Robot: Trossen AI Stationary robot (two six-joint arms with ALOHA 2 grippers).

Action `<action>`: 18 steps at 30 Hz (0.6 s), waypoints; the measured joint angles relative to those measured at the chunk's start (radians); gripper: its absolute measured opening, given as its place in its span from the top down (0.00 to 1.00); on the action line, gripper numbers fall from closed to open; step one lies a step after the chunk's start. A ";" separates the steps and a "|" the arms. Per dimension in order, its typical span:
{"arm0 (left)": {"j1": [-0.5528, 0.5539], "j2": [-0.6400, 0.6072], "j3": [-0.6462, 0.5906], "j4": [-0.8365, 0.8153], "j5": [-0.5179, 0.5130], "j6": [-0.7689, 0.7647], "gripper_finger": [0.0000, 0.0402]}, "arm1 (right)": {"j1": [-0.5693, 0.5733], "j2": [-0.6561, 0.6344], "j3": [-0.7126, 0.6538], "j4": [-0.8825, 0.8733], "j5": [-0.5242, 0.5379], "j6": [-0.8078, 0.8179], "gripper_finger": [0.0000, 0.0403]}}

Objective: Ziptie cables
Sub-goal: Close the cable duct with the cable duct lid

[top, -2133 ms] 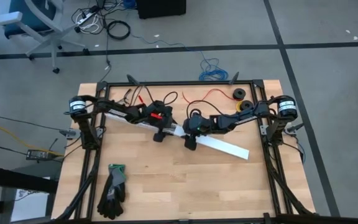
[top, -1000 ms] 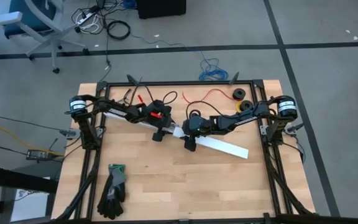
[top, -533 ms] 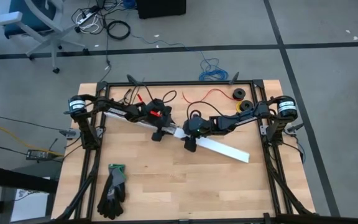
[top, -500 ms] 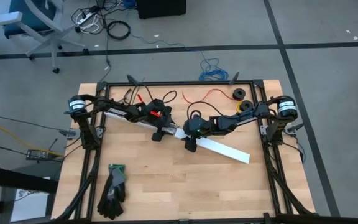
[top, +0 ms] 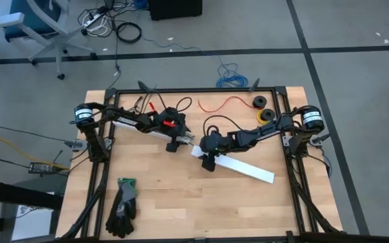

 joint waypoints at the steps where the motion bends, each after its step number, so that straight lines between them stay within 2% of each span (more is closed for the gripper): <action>1: 0.000 0.000 0.000 0.000 -0.002 0.000 0.20 | 0.000 0.000 0.000 0.000 0.001 0.007 0.44; 7: 0.000 -0.021 0.000 -0.006 -0.004 -0.011 0.13 | 0.000 0.000 0.000 0.000 0.001 0.014 0.44; 13: 0.018 -0.087 0.001 -0.055 -0.001 -0.004 0.13 | 0.000 0.000 0.000 0.000 0.002 0.014 0.44; 18: 0.042 -0.088 0.001 -0.158 0.023 0.026 0.13 | 0.000 0.000 0.000 0.000 0.002 0.013 0.44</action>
